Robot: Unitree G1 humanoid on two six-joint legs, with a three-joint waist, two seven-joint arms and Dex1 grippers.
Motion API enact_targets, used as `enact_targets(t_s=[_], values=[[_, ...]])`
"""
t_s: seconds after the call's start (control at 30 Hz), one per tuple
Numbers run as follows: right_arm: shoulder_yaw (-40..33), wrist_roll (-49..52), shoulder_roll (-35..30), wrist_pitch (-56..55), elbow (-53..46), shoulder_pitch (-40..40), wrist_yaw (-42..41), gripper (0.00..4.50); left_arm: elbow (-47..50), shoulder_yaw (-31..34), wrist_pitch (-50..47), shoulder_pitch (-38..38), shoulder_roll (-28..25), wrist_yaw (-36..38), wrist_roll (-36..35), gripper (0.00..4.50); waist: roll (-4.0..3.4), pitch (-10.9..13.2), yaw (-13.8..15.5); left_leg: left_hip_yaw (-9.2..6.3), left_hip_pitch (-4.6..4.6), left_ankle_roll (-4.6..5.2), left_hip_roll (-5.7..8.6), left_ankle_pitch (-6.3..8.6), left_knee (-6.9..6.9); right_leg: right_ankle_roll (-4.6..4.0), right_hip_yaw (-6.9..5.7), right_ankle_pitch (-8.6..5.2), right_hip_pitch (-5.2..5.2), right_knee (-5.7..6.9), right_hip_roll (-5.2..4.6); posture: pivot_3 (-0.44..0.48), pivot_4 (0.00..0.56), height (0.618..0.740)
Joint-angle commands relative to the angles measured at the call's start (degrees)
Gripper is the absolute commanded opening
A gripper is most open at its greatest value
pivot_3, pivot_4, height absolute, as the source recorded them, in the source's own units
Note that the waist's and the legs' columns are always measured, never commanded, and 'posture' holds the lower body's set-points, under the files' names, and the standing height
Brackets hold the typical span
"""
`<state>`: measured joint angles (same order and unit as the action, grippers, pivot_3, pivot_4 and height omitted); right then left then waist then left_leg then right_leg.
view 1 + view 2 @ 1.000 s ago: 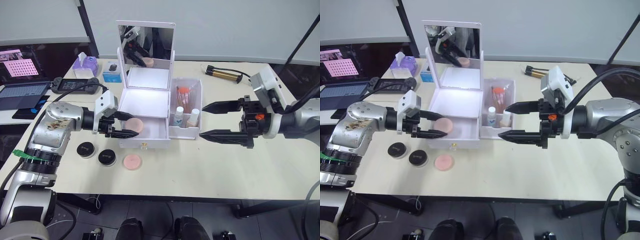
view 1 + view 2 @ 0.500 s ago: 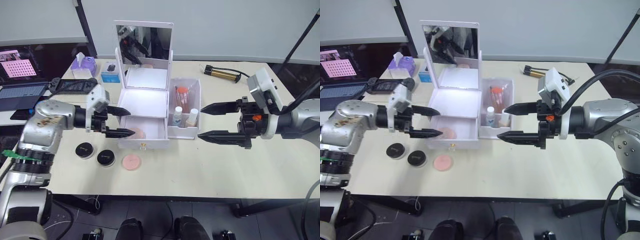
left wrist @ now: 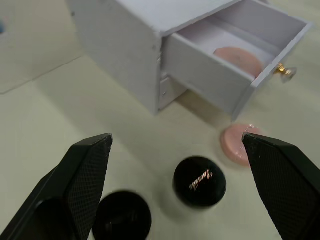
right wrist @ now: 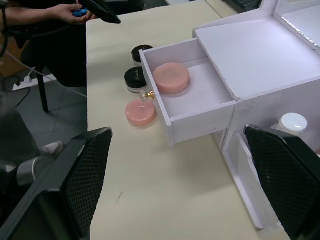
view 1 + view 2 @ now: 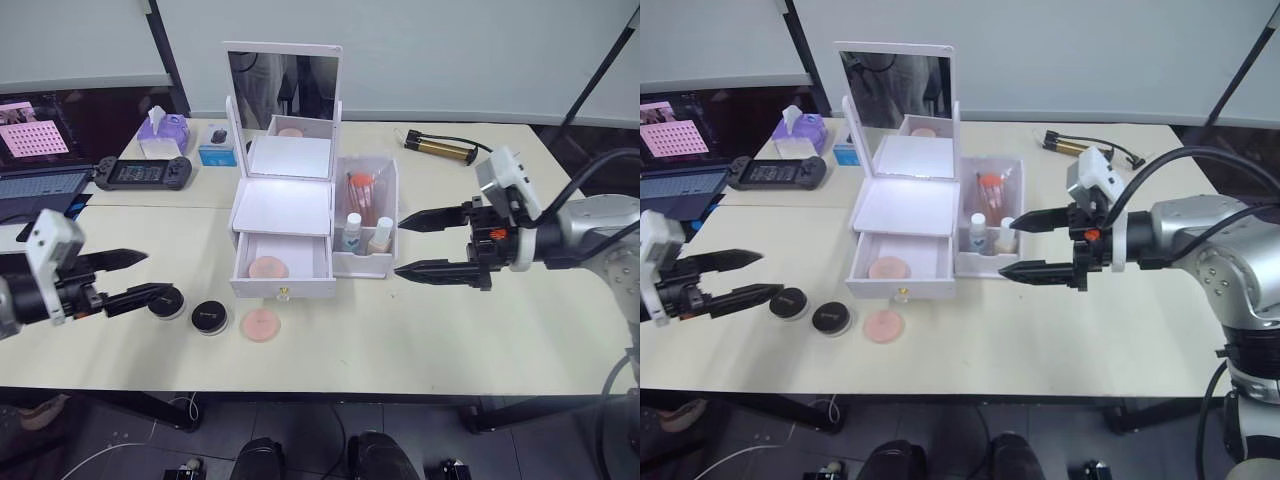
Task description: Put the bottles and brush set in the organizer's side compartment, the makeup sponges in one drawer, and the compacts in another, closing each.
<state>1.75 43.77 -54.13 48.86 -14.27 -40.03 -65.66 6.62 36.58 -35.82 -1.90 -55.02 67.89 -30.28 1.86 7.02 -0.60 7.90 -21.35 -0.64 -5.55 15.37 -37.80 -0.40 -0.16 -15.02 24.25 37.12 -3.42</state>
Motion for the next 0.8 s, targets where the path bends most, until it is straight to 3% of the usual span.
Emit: enact_targets(t_s=[0.03, 0.2, 0.4, 0.6, 0.8], values=[[0.6, -2.5, 0.7, -3.2, 2.3, -2.0, -2.5, 4.5, 0.5, 8.1, 3.5, -8.2, 3.5, -1.1, 0.7, 4.47, -0.01, 0.0, -0.1, 0.0, 0.01, 0.0, 0.0, 0.0, 0.0, -0.02, -0.01, -0.01, 0.01, 0.02, -0.02, 0.0, 0.15, 0.701], [1.7, -4.6, 2.0, -4.7, 4.8, -3.8, -5.1, 4.5, 2.2, 12.6, 10.5, -16.8, 9.2, -2.0, 0.7, 4.47, 0.0, 0.0, 0.3, -0.02, 0.01, -0.01, -0.13, 0.0, 0.0, -0.17, -0.25, -0.04, -0.01, 0.0, -0.03, 0.0, 0.15, 0.701], [1.8, -6.1, 2.8, -5.2, 5.9, -4.5, -6.8, 4.5, 3.7, 13.2, 14.5, -20.3, 12.1, -4.2, 0.1, 4.47, 0.01, 0.0, 1.0, -0.06, 0.01, -0.03, -0.14, 0.01, -0.01, -0.23, -0.36, -0.06, -0.02, -0.02, -0.11, 0.0, 0.15, 0.701], [1.0, -6.6, 2.3, -4.9, 6.0, -4.6, -8.0, 4.5, 5.4, 11.6, 14.9, -21.6, 12.7, -4.9, -1.3, 4.47, 0.01, 0.0, 0.6, -0.06, 0.01, -0.03, -0.19, 0.01, 0.0, -0.26, -0.37, -0.06, -0.01, -0.02, -0.06, 0.0, 0.15, 0.701], [-0.7, -5.2, 0.9, -3.2, 4.0, -4.7, -8.1, 4.5, 11.3, 6.1, 13.2, -19.2, 10.3, -4.9, -2.8, 4.47, 0.01, 0.0, 0.8, -0.07, 0.0, -0.03, -0.18, 0.01, 0.0, -0.26, -0.39, -0.06, -0.03, -0.02, -0.07, 0.0, 0.15, 0.701]])
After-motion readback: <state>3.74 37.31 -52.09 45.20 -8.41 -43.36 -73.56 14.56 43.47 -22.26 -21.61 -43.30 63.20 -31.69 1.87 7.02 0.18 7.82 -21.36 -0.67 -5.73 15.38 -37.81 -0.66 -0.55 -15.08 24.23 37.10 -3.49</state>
